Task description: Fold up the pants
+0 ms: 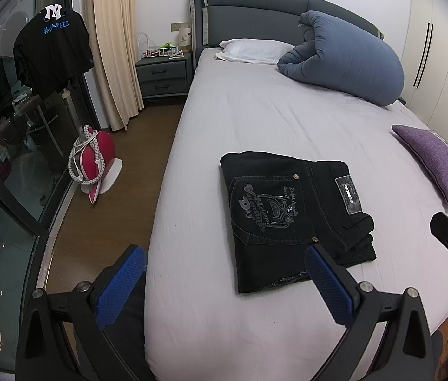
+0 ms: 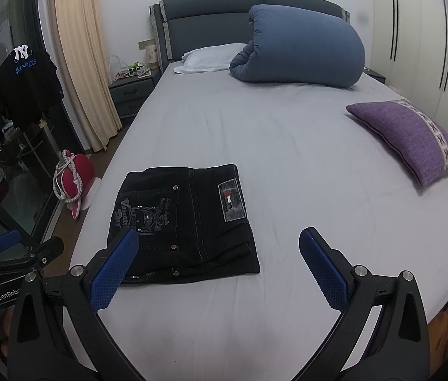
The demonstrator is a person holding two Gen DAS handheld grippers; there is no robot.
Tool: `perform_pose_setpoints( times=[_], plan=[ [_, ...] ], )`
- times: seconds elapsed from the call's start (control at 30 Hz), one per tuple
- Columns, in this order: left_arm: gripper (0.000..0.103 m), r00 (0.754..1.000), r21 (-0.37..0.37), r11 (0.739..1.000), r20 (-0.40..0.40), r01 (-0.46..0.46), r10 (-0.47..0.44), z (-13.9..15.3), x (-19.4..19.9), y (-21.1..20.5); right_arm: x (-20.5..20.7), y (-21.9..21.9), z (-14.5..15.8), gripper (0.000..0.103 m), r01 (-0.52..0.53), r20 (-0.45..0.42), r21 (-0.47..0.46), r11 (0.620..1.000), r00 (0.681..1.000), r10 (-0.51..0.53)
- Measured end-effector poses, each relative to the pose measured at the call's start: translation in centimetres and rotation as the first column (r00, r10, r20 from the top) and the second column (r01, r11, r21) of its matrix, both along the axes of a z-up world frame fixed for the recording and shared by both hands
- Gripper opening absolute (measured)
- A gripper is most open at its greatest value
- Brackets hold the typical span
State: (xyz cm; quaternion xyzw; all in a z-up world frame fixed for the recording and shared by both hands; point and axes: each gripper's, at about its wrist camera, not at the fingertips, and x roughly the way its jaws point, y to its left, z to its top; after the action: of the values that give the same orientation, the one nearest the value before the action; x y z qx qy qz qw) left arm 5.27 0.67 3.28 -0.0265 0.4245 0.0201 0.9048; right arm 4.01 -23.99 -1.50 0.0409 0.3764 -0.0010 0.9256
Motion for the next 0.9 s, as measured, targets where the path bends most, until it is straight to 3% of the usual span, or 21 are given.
perform_pose_setpoints(
  times=[0.9],
  plan=[
    [0.103,1.0,-0.006,1.0,-0.004,-0.002,0.002,-0.13,-0.24,0.02,-0.15,0.56,-0.44,0.103,-0.015,-0.011,-0.002,1.0,1.0,0.015]
  ],
)
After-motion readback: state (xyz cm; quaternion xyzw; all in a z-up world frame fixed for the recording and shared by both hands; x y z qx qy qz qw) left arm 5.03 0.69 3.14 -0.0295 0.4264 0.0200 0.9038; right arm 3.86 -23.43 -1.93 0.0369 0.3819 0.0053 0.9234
